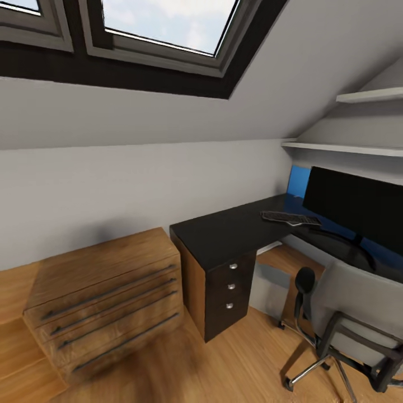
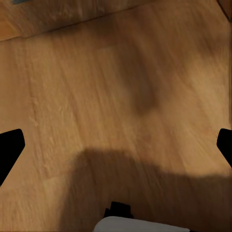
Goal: In the bedroom, organize the workspace by keeping the computer under the desk, ensuring the monitor is on the desk, placing the keyboard on the desk next to the monitor, placing the mouse on the desk next to the keyboard, moving the folder from the swivel chair onto the desk next to the mouse, stacking the notebook on top of the folder with the pen on top of the notebook, and positioning the swivel chair next to the desk.
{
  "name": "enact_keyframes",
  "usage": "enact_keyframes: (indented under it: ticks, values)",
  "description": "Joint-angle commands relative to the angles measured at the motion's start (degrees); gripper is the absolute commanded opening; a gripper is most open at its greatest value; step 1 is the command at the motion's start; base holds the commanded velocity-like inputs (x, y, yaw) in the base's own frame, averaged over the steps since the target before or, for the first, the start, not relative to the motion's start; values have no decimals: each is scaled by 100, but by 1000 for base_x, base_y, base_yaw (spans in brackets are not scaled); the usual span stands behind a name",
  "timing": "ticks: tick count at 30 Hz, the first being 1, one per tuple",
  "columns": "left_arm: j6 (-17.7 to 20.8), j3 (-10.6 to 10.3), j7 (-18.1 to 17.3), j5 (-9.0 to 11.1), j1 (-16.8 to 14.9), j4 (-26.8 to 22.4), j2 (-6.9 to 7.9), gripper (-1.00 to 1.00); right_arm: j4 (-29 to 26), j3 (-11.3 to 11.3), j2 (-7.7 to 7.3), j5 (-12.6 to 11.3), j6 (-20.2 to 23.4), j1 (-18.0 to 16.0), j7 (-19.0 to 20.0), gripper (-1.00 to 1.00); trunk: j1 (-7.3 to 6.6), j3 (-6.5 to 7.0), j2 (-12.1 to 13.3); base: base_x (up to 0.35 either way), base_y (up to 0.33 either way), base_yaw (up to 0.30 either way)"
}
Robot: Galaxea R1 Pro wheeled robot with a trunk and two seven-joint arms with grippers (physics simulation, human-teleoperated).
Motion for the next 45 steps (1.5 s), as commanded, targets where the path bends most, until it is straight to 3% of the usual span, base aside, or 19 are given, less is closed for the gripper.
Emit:
enact_keyframes:
  ticks: [1,14,15,16,22,32,45]
  values:
    - [-14,-4,8,49,0,-2,1,100,5,-3,1,7,-9,-3,3,100,-22,12,36,0,0,-263]
    - [100,271,3,53,0,-1,9,100,-2,-7,-6,-6,19,-8,4,100,-307,245,557,0,0,-263]
    - [167,274,3,55,0,2,14,100,-3,-8,-6,-7,22,-8,4,100,-329,263,597,0,0,-264]
    - [556,280,2,57,0,0,21,100,-4,-13,-7,-8,25,-5,4,100,-351,281,638,0,0,-265]
    - [889,285,-5,52,0,-8,34,100,-4,-15,-7,-2,19,-6,5,100,-417,335,758,0,0,-266]
    - [521,298,-7,49,0,-10,33,100,-6,-16,-15,6,10,-5,-2,100,-417,332,758,0,0,-264]
    - [461,298,-5,47,0,-10,23,100,3,-7,-16,17,11,-8,-3,100,-417,233,758,0,0,-83]
